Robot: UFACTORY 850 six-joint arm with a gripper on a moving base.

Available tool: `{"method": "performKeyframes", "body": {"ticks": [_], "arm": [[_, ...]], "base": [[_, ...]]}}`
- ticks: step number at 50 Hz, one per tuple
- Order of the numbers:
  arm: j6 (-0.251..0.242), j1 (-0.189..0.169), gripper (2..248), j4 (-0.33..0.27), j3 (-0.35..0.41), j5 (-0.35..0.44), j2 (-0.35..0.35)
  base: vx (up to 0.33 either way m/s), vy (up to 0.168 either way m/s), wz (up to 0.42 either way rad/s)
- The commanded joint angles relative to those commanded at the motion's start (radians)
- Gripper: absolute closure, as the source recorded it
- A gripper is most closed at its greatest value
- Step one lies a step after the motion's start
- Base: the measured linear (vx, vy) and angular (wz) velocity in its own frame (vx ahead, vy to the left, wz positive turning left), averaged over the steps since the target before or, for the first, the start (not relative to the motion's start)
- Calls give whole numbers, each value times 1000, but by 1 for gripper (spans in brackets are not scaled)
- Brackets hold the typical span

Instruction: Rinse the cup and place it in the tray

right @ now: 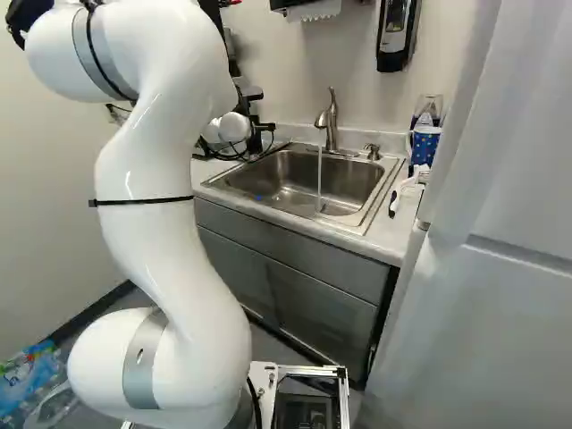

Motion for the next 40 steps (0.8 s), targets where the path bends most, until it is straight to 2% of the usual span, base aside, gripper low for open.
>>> {"method": "performKeyframes", "body": {"ticks": [21, 30, 31, 35, 36, 40], "arm": [[0, 5, 3, 0, -31, 18, -61], [0, 5, 3, 0, -31, 18, -61], [0, 5, 21, 0, -31, 18, -61], [0, 5, 21, 0, -31, 18, -61], [0, 5, 59, 0, -31, 18, -61], [0, 5, 59, 0, -31, 18, -61]], "base": [[0, 0, 0], [0, 0, 0], [0, 0, 0], [0, 0, 0], [0, 0, 0], [0, 0, 0]]}}
